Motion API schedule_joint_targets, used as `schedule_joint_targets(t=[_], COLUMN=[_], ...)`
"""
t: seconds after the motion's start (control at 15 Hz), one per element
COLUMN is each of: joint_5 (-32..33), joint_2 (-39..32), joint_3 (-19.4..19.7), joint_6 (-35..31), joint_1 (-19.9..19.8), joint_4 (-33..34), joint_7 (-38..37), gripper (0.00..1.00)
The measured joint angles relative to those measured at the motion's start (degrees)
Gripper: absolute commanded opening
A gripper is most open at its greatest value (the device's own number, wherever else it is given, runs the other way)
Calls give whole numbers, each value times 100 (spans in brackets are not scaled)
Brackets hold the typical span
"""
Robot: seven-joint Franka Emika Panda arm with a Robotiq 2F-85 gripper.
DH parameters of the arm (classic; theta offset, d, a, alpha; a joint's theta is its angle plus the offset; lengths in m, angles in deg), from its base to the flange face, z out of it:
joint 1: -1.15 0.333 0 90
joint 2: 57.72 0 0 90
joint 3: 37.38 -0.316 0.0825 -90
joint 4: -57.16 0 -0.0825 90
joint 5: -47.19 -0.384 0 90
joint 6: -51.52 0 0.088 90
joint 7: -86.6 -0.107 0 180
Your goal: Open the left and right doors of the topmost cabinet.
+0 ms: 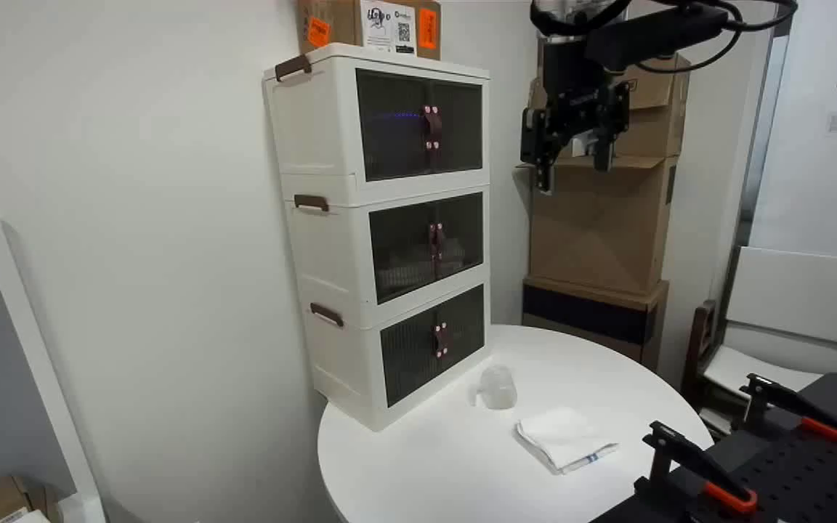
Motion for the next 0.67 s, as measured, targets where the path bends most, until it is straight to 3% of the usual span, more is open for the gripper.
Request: schedule_joint_targets(t=[0.33,0.67], joint_5=[166,1101], joint_2=[-11,-285], joint_3=[38,311], joint_6=[-14,-393], joint_1=[-29,-415], joint_4=[2,223], joint_7=[-23,51], gripper=[100,100])
